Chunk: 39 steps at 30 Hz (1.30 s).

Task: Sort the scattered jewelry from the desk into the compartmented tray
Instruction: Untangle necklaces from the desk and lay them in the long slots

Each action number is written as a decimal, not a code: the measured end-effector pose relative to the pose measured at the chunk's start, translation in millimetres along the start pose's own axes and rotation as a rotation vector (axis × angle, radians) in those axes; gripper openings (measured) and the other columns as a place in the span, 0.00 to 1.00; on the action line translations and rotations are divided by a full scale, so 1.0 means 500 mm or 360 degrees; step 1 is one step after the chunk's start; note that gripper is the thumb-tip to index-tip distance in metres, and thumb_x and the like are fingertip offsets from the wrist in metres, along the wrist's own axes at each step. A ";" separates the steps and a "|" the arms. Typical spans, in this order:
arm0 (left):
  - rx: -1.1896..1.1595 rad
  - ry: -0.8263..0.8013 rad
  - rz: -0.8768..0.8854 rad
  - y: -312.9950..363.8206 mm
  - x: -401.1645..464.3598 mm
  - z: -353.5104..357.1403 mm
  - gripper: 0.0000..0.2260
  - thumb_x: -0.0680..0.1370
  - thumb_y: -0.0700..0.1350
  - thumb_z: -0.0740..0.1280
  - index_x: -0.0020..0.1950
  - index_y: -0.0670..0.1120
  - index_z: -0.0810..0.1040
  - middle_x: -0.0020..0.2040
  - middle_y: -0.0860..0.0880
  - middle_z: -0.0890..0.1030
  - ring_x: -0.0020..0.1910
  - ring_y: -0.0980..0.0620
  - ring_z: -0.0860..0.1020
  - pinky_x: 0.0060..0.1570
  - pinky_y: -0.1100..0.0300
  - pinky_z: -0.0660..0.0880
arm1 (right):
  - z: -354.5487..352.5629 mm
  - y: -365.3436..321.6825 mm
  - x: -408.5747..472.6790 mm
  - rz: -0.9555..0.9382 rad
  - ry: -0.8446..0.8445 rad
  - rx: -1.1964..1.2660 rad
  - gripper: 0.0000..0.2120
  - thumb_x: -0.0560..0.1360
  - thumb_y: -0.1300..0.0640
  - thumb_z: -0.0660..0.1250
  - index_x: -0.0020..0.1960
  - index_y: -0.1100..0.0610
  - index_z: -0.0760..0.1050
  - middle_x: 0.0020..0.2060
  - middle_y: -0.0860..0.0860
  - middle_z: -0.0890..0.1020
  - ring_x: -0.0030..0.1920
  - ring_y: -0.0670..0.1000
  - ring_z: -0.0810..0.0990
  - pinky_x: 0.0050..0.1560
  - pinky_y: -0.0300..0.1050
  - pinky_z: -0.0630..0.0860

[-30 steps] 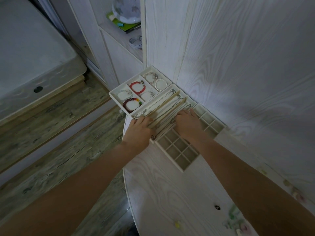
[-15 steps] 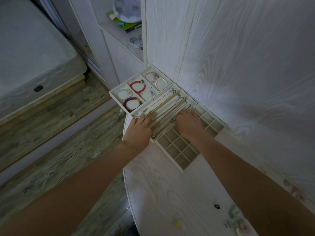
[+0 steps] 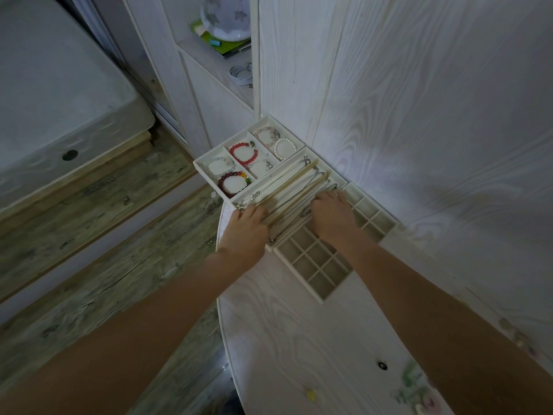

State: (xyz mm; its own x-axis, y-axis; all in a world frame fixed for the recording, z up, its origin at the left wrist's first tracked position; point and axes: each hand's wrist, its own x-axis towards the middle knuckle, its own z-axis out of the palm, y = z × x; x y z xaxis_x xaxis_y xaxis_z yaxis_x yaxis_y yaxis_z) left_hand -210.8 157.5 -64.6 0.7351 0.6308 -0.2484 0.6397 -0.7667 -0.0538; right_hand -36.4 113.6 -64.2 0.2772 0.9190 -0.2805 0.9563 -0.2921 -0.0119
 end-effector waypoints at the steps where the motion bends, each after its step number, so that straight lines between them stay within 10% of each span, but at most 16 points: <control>1: 0.0008 0.0004 0.0008 -0.001 0.001 -0.001 0.16 0.75 0.39 0.61 0.60 0.49 0.78 0.69 0.48 0.63 0.68 0.48 0.60 0.65 0.53 0.59 | 0.002 0.002 0.004 -0.0001 0.0035 0.0011 0.20 0.73 0.68 0.61 0.65 0.62 0.72 0.67 0.57 0.71 0.71 0.55 0.63 0.75 0.52 0.47; 39: 0.0156 -0.0056 0.0128 -0.011 0.018 -0.014 0.15 0.76 0.40 0.61 0.58 0.52 0.80 0.70 0.48 0.63 0.68 0.47 0.61 0.65 0.52 0.61 | 0.017 0.070 0.048 -0.0014 -0.0087 0.0024 0.32 0.77 0.67 0.55 0.77 0.58 0.46 0.77 0.52 0.48 0.77 0.49 0.47 0.75 0.55 0.45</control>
State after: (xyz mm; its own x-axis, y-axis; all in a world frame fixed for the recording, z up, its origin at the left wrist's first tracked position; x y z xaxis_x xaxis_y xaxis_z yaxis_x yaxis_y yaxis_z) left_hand -206.1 168.1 -59.5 0.7740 0.5633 -0.2893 0.5525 -0.8239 -0.1262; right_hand 3.0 122.9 -79.7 0.2631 0.9057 -0.3323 0.9570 -0.2887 -0.0290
